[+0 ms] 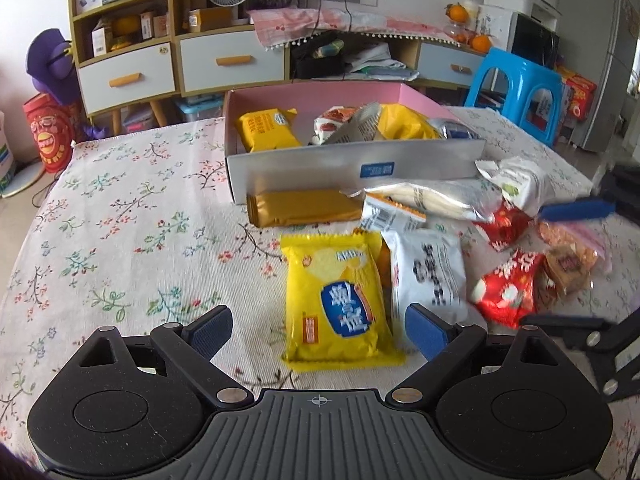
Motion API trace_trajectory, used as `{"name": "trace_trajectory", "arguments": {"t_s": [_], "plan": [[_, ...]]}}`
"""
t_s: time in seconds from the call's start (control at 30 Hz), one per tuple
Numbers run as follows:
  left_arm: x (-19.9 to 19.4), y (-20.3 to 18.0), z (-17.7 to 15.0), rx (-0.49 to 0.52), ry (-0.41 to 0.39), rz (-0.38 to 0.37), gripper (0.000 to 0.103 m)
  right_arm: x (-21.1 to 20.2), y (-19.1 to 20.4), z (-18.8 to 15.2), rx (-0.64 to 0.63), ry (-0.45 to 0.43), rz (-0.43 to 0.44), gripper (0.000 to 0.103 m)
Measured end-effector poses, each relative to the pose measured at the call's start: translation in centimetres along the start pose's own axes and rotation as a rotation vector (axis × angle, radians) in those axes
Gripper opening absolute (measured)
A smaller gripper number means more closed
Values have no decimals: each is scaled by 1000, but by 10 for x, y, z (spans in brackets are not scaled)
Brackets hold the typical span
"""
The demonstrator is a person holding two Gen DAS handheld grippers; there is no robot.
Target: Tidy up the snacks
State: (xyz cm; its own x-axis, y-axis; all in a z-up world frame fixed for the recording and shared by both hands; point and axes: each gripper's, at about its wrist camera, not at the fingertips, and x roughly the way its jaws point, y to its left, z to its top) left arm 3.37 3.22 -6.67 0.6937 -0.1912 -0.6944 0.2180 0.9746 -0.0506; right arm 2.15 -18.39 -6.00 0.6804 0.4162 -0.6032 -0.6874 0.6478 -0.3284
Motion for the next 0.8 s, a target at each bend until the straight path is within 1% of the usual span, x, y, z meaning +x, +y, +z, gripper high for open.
{"name": "trace_trajectory", "arguments": {"t_s": [0.07, 0.17, 0.2, 0.27, 0.33, 0.53, 0.6, 0.8], "plan": [[3, 3, 3, -12, 4, 0, 89, 3, 2, 1, -6, 8, 21, 56], [8, 6, 5, -31, 13, 11, 86, 8, 3, 2, -8, 26, 51, 49], [10, 7, 5, -40, 19, 12, 83, 10, 3, 2, -5, 35, 59, 48], [13, 7, 6, -43, 23, 19, 79, 15, 3, 3, 4, 53, 68, 47], [14, 4, 8, -29, 24, 22, 74, 19, 1, 3, 17, 66, 76, 48], [17, -2, 11, -15, 23, 47, 61, 26, -7, 1, 98, 91, 103, 47], [17, -3, 12, -21, 24, 60, 53, 26, -9, 1, 126, 95, 111, 48], [17, -3, 14, -38, 28, 74, 49, 28, -11, 0, 167, 93, 124, 47]]}}
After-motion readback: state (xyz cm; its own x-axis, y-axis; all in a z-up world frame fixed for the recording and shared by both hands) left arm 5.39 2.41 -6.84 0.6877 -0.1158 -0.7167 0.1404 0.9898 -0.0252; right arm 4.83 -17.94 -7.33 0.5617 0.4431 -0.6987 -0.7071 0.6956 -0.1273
